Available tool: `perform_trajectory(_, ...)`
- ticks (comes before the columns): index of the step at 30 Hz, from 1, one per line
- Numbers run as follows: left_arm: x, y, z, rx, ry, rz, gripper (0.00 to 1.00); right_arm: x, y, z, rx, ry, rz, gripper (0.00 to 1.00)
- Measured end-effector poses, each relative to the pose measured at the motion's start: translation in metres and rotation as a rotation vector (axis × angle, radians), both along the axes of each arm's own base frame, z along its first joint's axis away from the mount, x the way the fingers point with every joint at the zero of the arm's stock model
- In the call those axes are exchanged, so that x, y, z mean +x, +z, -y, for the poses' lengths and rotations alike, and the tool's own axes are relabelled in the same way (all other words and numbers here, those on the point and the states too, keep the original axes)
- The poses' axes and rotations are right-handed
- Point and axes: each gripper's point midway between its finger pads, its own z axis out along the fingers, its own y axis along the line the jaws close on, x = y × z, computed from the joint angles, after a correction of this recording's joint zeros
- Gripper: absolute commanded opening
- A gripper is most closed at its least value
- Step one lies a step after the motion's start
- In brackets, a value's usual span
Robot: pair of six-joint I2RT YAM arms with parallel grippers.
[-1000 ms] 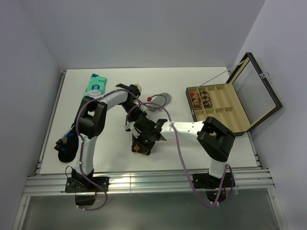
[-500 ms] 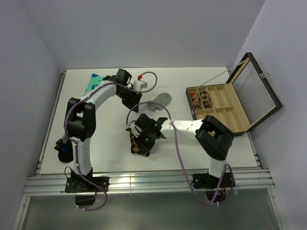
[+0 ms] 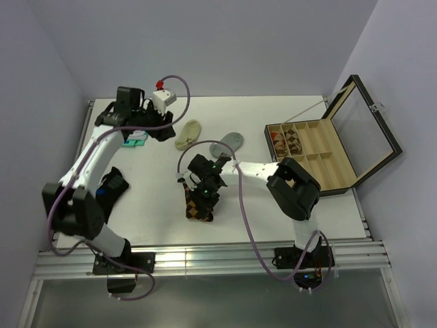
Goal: Roll the socks
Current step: Roll the sock at the center of the board.
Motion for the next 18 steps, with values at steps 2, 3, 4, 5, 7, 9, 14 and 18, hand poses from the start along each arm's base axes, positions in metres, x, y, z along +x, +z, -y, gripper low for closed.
perform_trajectory(2,-0.023,0.018,-0.002,-0.001,-0.022,0.075,0.55,0.001,0.0,0.0,-0.013,0.002,-0.024,0.07)
perform_trajectory(3,-0.032,0.023,-0.003,0.0,-0.033,0.103,0.54,0.001,0.0,0.0,-0.021,0.004,-0.039,0.08)
perform_trajectory(4,-0.04,0.029,-0.004,0.004,-0.047,0.139,0.54,0.001,0.0,0.0,-0.027,0.004,-0.052,0.08)
perform_trajectory(5,-0.048,0.033,-0.006,0.009,-0.058,0.169,0.55,0.001,0.001,0.0,-0.03,0.005,-0.063,0.09)
perform_trajectory(7,-0.059,0.03,-0.009,0.026,-0.08,0.202,0.57,0.001,0.001,0.0,-0.035,0.002,-0.09,0.09)
perform_trajectory(9,-0.071,0.019,-0.013,0.053,-0.106,0.212,0.58,0.002,0.001,0.0,-0.032,-0.006,-0.118,0.09)
perform_trajectory(14,-0.113,-0.017,0.002,0.137,-0.253,0.22,0.59,0.002,0.0,-0.001,-0.033,-0.031,-0.196,0.09)
perform_trajectory(18,-0.161,-0.043,0.022,0.195,-0.391,0.25,0.61,0.0,0.0,-0.003,-0.032,-0.049,-0.229,0.09)
